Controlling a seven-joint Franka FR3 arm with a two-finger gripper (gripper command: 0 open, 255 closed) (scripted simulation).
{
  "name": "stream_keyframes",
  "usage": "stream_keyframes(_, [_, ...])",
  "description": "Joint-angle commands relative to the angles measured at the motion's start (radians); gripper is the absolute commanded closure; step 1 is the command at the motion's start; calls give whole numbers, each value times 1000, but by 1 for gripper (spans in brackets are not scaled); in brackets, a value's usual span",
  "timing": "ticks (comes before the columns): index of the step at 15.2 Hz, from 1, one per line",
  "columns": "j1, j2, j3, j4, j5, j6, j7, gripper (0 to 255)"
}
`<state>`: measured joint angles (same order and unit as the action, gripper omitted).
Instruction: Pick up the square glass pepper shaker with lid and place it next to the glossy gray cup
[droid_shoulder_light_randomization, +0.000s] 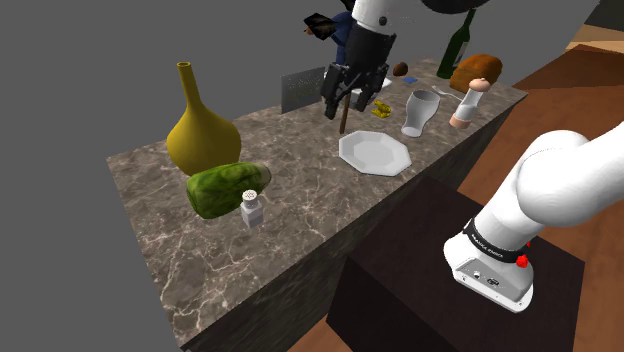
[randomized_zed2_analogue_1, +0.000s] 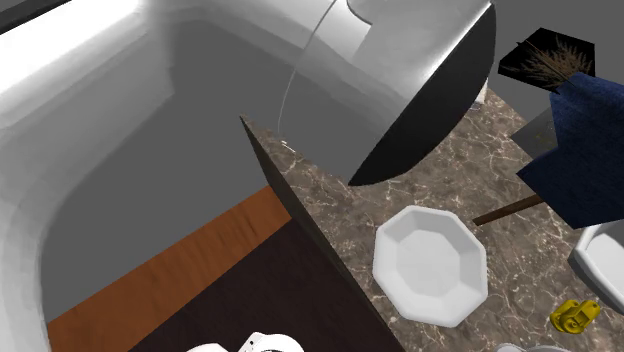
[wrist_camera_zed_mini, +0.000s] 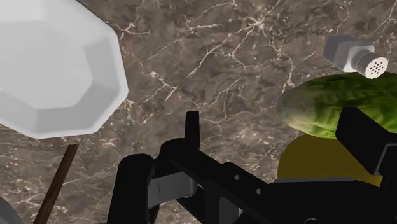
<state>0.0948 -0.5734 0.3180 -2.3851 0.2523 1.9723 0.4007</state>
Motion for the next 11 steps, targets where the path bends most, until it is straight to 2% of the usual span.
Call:
stream_keyframes(1, [4, 53, 42, 7, 7, 49, 40, 0])
stream_keyframes(6, [2, 208, 148, 64, -10, 153, 155, 0])
stream_keyframes(11, [-8, 391, 250, 150, -86, 242, 295, 0])
